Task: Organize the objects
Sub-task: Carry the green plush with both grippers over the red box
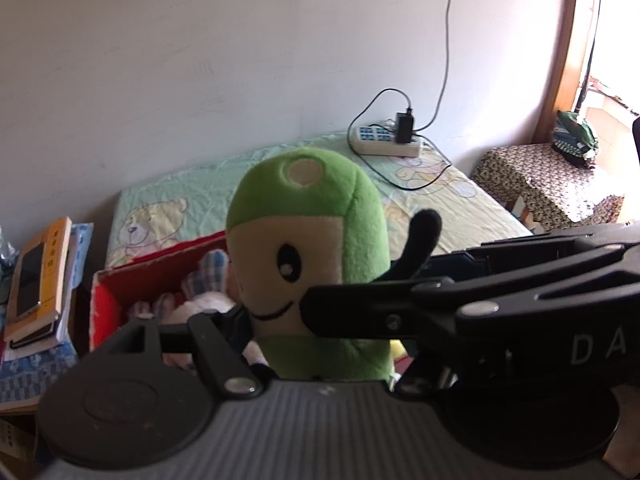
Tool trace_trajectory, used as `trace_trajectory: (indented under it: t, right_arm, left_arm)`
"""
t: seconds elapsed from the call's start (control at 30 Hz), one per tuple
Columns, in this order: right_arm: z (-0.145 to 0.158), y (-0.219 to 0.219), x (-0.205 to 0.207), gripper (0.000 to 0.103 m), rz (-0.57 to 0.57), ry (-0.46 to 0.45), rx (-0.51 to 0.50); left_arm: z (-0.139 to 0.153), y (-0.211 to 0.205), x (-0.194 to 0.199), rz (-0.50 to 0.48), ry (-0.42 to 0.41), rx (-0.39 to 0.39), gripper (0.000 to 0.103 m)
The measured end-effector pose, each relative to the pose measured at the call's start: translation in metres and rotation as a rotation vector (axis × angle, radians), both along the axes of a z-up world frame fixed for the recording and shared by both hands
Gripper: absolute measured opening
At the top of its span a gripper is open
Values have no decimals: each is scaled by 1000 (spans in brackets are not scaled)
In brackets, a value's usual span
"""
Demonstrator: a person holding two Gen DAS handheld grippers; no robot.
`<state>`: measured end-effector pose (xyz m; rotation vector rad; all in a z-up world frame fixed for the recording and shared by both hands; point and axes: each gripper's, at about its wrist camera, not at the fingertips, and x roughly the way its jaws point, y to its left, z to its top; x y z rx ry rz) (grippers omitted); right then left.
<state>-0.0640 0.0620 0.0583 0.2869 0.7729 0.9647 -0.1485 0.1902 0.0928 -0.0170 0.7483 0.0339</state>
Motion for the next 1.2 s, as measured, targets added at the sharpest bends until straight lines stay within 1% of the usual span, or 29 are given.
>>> trace_trajectory:
  t: [0.17,0.37,0.5,0.63,0.77,1.0,1.2]
  right_arm:
    - [-12,13,5,53,-9,25,3]
    - [-27,19,14,53,-31,59,-11]
    - [-35,18,20,53,-47,74,-10]
    - [-42,16,26,53,-66,96,-1]
    - [-49,15,33,53,-76,129,3]
    - [-57,16,41,53,-79,193,45]
    - [-61,21,43,53,-80,198,52]
  left_arm:
    - [-14,13,8,25,34,9,70]
    - [-35,20,22,31,84,-2,70]
    - [-45,19,32,22,101,21,70]
    - [-52,17,43,11,115,32,71]
    - [-59,18,53,10,139,24,72]
    - [-67,19,58,22,153,43,77]
    - [-70,25,61,31,162,34,78]
